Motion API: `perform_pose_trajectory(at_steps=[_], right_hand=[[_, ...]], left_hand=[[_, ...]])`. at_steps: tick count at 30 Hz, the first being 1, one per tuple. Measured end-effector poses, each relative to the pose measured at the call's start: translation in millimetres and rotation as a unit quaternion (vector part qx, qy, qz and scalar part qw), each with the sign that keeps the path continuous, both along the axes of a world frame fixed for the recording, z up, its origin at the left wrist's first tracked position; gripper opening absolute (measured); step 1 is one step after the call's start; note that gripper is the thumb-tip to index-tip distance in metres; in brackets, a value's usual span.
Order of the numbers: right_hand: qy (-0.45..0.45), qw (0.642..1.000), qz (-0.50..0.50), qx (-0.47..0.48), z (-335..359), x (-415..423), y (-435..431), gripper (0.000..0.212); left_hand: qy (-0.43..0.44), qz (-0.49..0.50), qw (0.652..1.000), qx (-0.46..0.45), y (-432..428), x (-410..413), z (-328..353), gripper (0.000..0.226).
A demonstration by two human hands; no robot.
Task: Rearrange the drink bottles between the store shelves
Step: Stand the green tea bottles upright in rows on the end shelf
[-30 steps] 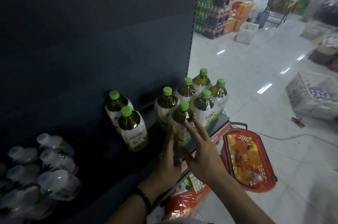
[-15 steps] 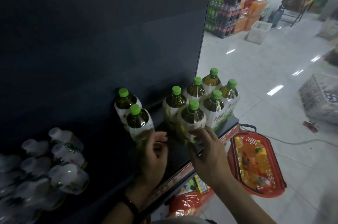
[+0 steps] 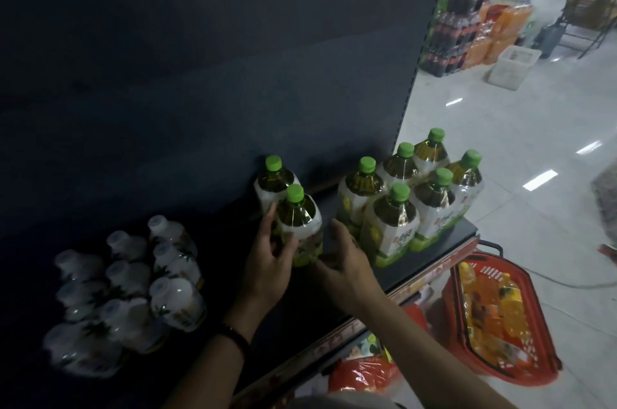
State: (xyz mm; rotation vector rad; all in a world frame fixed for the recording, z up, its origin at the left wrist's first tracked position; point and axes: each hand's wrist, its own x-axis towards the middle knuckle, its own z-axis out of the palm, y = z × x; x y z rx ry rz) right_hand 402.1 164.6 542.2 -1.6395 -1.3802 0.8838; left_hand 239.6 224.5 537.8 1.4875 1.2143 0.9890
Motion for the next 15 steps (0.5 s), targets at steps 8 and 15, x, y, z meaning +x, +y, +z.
perform_pose_trajectory(at_steps=[8,15], right_hand=[[0.03,0.998,-0.035,0.033,-5,-3,-8,0.046],[0.056,0.998,-0.018,-0.005,-2,13,-12,0.048]], left_hand=[[-0.008,-0.021,0.997,-0.072,6,-3,-5,0.072],[0.082,-0.036,0.996,0.002,18,11,3,0.089]])
